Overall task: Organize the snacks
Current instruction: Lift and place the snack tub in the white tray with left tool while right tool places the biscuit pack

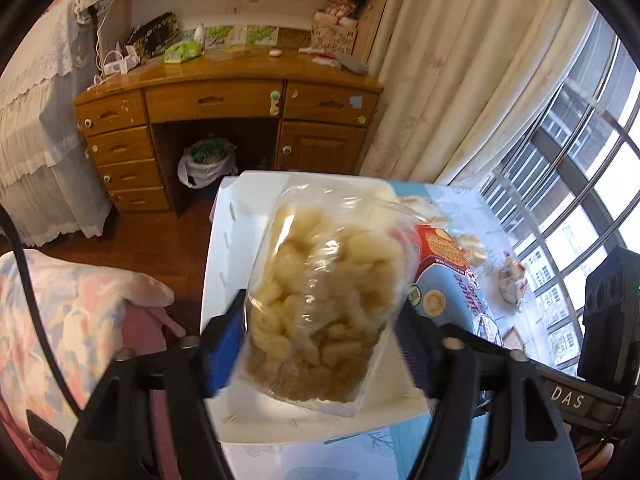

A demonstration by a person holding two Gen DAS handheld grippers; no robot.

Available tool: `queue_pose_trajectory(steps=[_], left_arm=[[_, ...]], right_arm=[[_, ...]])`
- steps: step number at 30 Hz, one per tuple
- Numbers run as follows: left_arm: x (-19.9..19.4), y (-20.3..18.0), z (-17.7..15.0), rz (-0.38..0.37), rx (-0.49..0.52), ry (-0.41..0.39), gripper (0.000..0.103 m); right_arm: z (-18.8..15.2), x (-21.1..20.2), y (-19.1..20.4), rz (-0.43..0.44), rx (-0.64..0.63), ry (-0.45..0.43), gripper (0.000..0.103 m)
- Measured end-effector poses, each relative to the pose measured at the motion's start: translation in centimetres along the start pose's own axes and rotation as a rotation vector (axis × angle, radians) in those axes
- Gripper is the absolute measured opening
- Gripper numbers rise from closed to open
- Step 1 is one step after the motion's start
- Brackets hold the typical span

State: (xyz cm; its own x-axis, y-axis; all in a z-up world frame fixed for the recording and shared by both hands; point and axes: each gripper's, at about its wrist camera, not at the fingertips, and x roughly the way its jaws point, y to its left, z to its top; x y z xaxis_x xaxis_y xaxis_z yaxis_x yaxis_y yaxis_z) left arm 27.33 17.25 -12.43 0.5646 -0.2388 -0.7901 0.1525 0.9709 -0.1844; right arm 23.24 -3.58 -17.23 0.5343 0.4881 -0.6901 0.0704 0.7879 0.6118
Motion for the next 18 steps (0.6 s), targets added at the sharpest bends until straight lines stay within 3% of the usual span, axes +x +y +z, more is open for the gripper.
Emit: queue_pose_trajectory(steps=[4,8,18], left_arm=[[0.1,0.1,-0.5,0.013,-0.011,-0.011,0.082],[0.1,0.4,-0.6,0.024,-0.022,0.008,0.082],[-1.1,0.1,-1.4,0.025,-0.047,0.05,0.082]], right_arm=[[-0.2,1.1,-0.6,-0.02,0.035,0.035,0.065],[0.0,-0.3,-0.3,0.001,0.026,-0.018,0.071],[-0.2,-2.7,-0.1,-0.021,0.016,-0.05,0.073]])
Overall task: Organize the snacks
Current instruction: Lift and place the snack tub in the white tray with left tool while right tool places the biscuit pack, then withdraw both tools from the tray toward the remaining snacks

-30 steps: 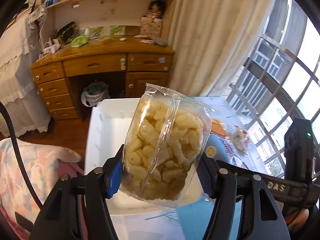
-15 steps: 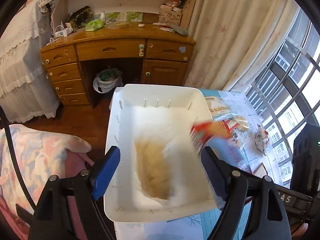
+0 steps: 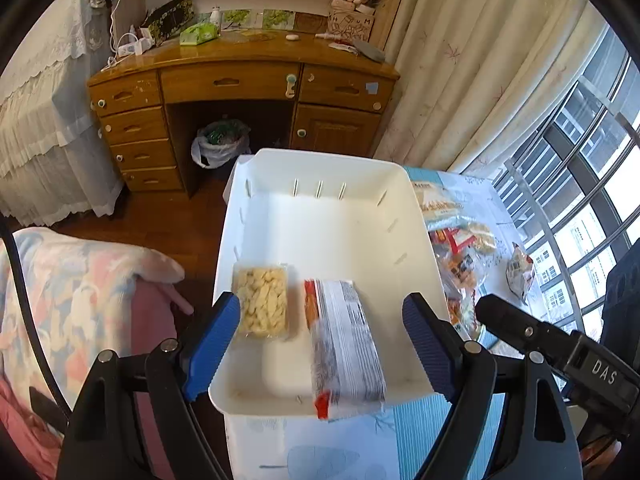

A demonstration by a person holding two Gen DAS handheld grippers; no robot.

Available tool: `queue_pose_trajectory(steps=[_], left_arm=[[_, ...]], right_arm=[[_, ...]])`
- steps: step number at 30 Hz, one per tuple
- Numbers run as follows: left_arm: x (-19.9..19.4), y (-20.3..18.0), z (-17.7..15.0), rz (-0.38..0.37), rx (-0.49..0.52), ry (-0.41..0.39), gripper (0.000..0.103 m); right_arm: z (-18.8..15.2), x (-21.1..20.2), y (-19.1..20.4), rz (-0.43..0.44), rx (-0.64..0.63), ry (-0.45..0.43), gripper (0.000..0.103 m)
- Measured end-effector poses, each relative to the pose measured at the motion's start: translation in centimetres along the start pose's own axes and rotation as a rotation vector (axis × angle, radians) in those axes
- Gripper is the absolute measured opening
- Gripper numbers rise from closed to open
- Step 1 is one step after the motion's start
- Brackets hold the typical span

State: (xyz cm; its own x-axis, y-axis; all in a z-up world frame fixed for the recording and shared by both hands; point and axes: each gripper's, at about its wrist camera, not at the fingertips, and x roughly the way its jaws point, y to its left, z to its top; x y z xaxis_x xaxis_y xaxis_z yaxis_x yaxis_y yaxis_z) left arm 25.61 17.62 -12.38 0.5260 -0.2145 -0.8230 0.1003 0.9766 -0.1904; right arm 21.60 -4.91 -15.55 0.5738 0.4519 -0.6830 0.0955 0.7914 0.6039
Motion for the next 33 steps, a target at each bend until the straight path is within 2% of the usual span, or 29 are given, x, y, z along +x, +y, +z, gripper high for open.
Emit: queue_pose_trajectory(steps=[7,15,21,33], left_arm=[[-1.1,-0.8,-1.5,0.014,-0.019,0.031,0.082],[-2.9,-2.6,-3.6,0.057,-0.073,0.045,0.082],[-3.8,-5.5,-5.7,0.066,-0.122,0.068,0.083],[-3.8,-12.0,-8.9,0.053,-0.205,0.101,0.087]], right_arm=[[-0.7,-1.4,0.0,-0.044,-0.081,0.009,0.074],[-1.3,-4.3,-0.5,-0.038,-0.178,0.03,0.074],[-1.2,-7.0,-1.6,-0.023,-0.247,0.055,0.074],[-1.0,-12.0,-4.7,-0.089,-0.486,0.051,0.074]])
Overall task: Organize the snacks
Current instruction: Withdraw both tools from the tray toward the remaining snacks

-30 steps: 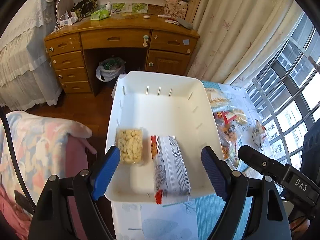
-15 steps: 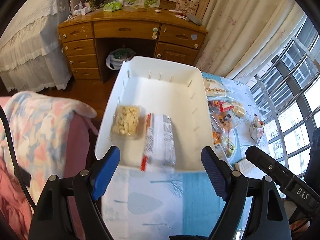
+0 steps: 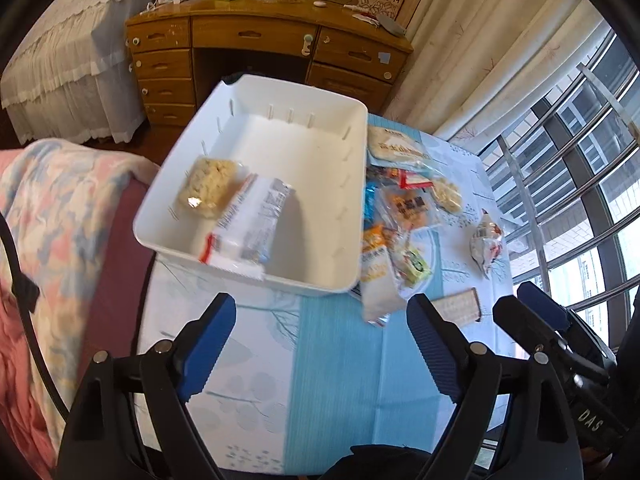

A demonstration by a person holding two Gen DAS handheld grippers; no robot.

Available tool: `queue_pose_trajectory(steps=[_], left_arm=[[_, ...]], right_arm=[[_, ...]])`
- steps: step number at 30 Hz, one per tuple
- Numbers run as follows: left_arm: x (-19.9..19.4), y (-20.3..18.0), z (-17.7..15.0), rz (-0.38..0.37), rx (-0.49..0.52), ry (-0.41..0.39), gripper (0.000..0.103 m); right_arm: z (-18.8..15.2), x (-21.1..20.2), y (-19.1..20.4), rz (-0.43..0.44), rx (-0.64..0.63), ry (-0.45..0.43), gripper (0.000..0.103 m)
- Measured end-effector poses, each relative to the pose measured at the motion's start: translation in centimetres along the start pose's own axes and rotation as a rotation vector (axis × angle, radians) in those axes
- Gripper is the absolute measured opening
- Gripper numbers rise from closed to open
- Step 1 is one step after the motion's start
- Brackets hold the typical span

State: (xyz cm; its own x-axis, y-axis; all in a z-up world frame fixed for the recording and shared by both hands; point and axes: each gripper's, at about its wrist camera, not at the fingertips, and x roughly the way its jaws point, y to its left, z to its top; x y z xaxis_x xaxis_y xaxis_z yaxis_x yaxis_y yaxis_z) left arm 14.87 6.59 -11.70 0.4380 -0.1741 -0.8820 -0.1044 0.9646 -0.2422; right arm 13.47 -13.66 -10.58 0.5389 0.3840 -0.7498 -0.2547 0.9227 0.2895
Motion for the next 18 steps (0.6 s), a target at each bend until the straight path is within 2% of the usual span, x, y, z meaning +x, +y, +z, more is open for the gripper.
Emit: queue_pose_trajectory(steps=[7,18], left_arm=[[1.4,-2.9,-1.6,-0.019,-0.057,0.019,0.087],[5.6,-6.5,-3.5,-0.033,-0.145,0.083,0.087]], right_arm=[[-1.3,-1.4,-2.4,-0.046,-0.126,0.018,0.074],[-2.7,-1.0,-6.8,-0.093,-0.226,0.096,0.074]])
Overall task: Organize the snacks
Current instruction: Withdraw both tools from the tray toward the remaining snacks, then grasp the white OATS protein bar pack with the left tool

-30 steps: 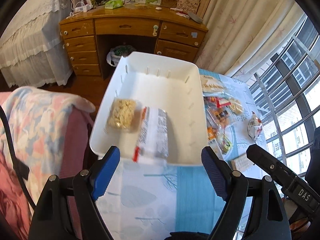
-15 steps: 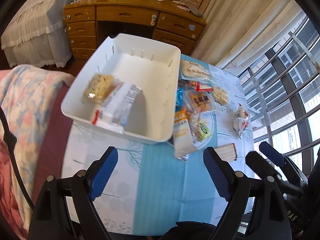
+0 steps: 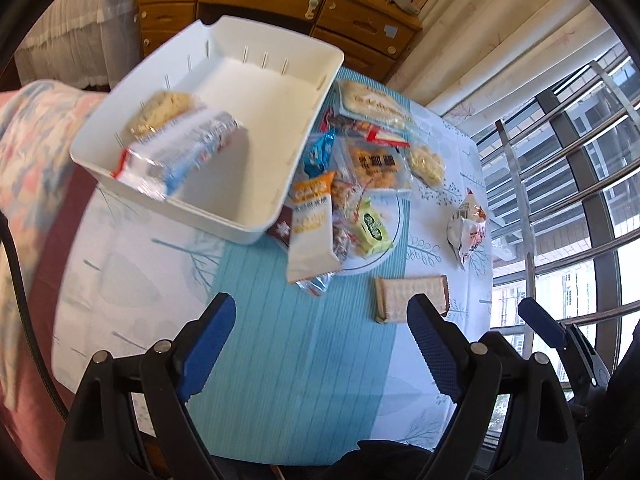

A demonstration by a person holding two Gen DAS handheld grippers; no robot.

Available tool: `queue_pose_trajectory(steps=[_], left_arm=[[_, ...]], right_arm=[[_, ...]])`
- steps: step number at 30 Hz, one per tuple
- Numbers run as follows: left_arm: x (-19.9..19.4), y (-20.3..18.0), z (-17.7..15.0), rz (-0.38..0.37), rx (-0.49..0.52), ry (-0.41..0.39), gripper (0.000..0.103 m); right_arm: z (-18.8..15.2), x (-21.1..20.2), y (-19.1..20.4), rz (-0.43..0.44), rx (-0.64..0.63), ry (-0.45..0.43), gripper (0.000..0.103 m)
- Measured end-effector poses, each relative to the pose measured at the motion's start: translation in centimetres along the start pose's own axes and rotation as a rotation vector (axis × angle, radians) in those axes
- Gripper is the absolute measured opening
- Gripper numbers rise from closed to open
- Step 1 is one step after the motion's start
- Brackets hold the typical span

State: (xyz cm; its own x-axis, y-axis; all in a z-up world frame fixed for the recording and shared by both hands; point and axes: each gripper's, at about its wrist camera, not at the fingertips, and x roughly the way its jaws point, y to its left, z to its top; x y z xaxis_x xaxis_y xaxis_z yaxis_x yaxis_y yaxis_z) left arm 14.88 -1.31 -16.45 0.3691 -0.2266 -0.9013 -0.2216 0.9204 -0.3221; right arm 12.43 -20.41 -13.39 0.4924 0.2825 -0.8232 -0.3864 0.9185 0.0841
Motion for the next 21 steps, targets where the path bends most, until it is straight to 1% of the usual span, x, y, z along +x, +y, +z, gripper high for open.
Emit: queue_pose_trajectory(steps=[5,9,11,13,17,21], left_arm=[[2.5,-0.4,-0.3,0.018,-0.04,0.017,0.088],[4.0,0.0,0.0,0.028,-0.087,0.011,0.088],[4.9,0.3,0.3,0.024,-0.115,0.008,0.088],[5.5,0.5,0.6,0.028,-0.134,0.003,0.088],[7.2,1.1,1.2,0.023,-0.2,-0.003,0.088],[8.8,1.9,1.7,0.026,-0.258,-0.006,0.088]], right_arm=[[-1.3,1.4,-1.4,-0.028,-0.065,0.05,0.074],[-2.0,2.7,-2.2,-0.037,-0.121,0.097,0.075],[-2.4,3.4,-2.5,-0.035,-0.149,0.117,0.08],[-2.6,4.2,-2.7,-0.032,-0.188,0.139,0.082],[-3.2,5.8,-2.8,-0.041,-0.295,0.153,0.082],[-3.5,7.4,-3.0,-0.014,-0.38,0.168,0.082]])
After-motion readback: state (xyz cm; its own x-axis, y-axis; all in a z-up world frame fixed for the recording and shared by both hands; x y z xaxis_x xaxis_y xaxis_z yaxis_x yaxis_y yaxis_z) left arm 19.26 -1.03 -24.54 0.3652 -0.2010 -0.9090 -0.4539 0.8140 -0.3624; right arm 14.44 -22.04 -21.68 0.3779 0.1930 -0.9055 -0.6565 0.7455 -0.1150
